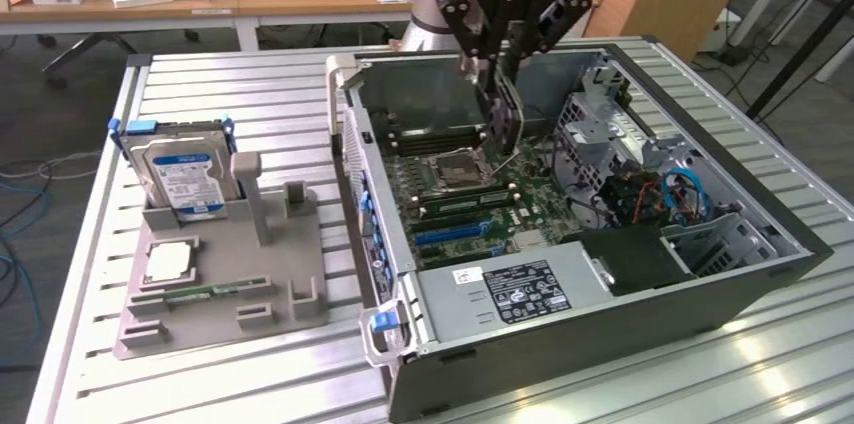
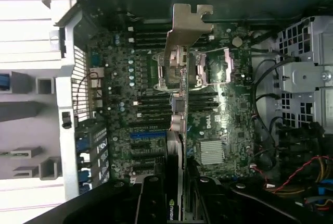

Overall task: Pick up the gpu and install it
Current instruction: 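Pick up the gpu and move the gpu toward the slot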

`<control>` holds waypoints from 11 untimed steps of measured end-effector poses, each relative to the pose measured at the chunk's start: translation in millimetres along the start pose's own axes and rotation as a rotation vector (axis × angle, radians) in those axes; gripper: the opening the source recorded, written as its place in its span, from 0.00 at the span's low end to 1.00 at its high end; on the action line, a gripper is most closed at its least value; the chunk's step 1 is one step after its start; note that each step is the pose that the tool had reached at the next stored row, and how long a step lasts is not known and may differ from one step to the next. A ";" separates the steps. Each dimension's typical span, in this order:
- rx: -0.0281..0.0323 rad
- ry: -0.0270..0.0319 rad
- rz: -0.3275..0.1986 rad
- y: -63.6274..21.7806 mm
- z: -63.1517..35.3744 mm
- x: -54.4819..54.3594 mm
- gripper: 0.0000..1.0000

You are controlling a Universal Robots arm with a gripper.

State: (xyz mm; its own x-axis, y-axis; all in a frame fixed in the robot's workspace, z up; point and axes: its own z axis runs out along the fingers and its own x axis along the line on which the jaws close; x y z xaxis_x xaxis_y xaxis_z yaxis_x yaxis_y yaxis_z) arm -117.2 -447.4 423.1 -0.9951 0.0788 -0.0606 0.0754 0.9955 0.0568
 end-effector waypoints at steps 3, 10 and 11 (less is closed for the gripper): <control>-0.0013 0.0002 0.000 1.0 0.9 -13.3 0.26; -0.0015 0.0002 0.000 1.5 1.3 -19.5 0.26; -0.0014 0.0002 0.000 1.5 1.3 -19.5 0.26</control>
State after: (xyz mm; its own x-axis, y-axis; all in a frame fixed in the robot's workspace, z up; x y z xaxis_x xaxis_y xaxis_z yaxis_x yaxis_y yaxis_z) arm -97.7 -447.4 423.1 -0.9951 0.0788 -0.0603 0.0753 0.9955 0.0583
